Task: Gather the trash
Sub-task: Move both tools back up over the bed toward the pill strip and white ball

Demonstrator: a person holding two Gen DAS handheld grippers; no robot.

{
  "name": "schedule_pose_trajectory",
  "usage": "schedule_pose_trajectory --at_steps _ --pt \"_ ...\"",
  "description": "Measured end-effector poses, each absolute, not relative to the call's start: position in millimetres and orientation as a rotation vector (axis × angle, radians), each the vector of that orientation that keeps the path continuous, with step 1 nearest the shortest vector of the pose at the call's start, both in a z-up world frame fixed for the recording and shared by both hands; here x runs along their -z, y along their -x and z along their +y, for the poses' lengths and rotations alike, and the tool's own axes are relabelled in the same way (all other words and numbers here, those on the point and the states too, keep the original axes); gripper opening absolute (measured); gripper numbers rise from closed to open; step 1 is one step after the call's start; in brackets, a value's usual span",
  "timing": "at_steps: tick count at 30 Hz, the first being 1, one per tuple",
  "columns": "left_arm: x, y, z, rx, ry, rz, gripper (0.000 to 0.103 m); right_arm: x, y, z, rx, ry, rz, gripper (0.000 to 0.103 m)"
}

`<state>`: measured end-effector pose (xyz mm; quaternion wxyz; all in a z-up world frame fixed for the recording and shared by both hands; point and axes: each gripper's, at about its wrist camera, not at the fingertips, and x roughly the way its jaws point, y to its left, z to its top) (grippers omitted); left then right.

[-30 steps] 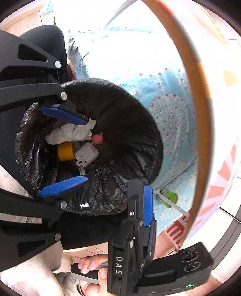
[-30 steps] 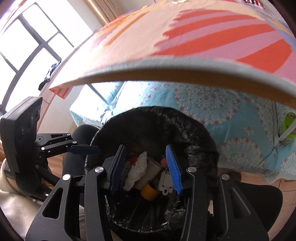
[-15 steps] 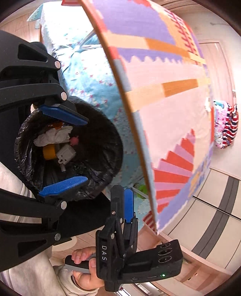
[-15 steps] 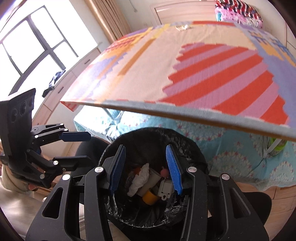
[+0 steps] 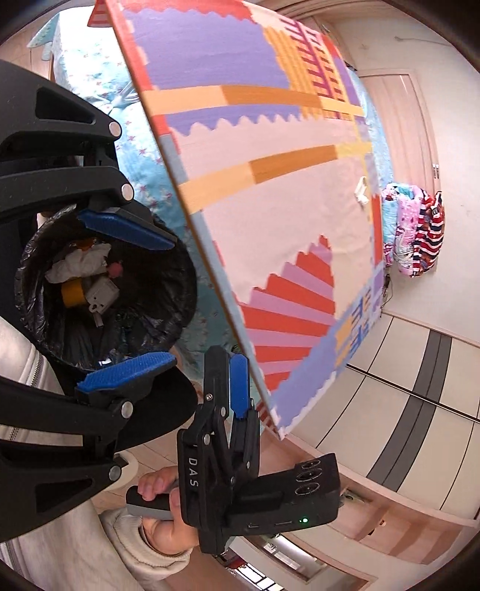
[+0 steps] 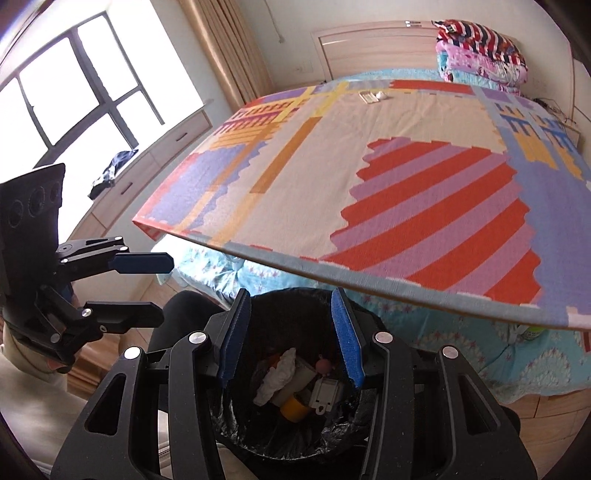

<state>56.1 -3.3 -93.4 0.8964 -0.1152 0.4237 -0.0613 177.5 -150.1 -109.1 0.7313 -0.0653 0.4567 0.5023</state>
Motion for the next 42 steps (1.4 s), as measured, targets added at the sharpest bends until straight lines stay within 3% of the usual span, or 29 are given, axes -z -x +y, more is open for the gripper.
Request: schedule_pose_trajectory --at_steps 19,42 --pt "41.4 -110.7 38.1 0.062 0.147 0.766 0.056 70.7 -231.8 -123.5 -1.093 0.161 0.876 0.045" --pt "52.8 -237.7 135.8 -0.024 0.172 0.789 0.056 75.0 -335.7 -35.7 -1.061 0.191 0.845 0.045"
